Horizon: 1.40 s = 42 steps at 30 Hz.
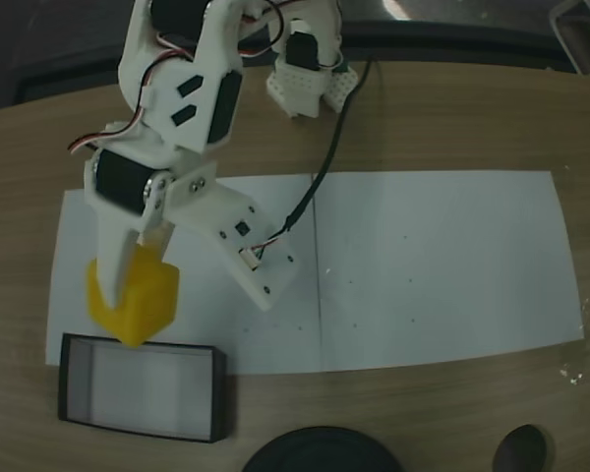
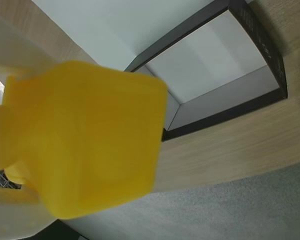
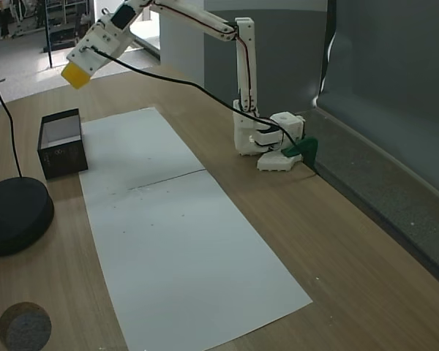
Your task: Grab a yellow square and put it in the box.
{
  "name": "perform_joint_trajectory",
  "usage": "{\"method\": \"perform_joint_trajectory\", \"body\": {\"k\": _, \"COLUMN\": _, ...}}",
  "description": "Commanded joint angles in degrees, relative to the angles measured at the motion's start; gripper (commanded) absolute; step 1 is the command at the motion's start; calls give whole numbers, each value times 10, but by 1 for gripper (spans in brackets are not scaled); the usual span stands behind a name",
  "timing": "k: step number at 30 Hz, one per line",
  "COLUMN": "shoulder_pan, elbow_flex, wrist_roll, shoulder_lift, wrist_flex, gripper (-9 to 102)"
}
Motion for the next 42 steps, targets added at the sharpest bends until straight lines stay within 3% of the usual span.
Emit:
{"method": "perform_joint_trajectory", "body": {"k": 1, "shoulder_pan": 2, "elbow_flex": -35, "wrist_roll": -12, "shoulder_lift": -42, "wrist_flex": -36, "gripper": 7}}
{"method": "perform_joint_trajectory", "body": {"k": 12, "shoulder_pan": 4, "elbow_flex": -36, "wrist_roll": -16, "shoulder_lift": -164, "wrist_flex": -145, "gripper": 7}}
{"method": "perform_joint_trajectory", "body": {"k": 21, "shoulder_pan": -2, "elbow_flex": -37, "wrist_roll": -38, "shoulder_lift": -205, "wrist_flex": -169, "gripper": 8}}
{"method": "perform_joint_trajectory", "body": {"k": 28, "shoulder_pan": -1, "elbow_flex": -37, "wrist_roll": -35, "shoulder_lift": -206, "wrist_flex": -160, "gripper": 38}}
{"method": "perform_joint_trajectory", "body": {"k": 32, "shoulder_pan": -14, "elbow_flex": -36, "wrist_roll": -22, "shoulder_lift": -167, "wrist_flex": -128, "gripper": 30}}
{"method": "perform_joint_trajectory", "body": {"k": 37, "shoulder_pan": -66, "elbow_flex": -36, "wrist_roll": 61, "shoulder_lift": -62, "wrist_flex": -52, "gripper": -1}}
{"method": "perform_joint_trajectory", "body": {"k": 42, "shoulder_pan": -166, "elbow_flex": -35, "wrist_roll": 84, "shoulder_lift": 82, "wrist_flex": 72, "gripper": 0}}
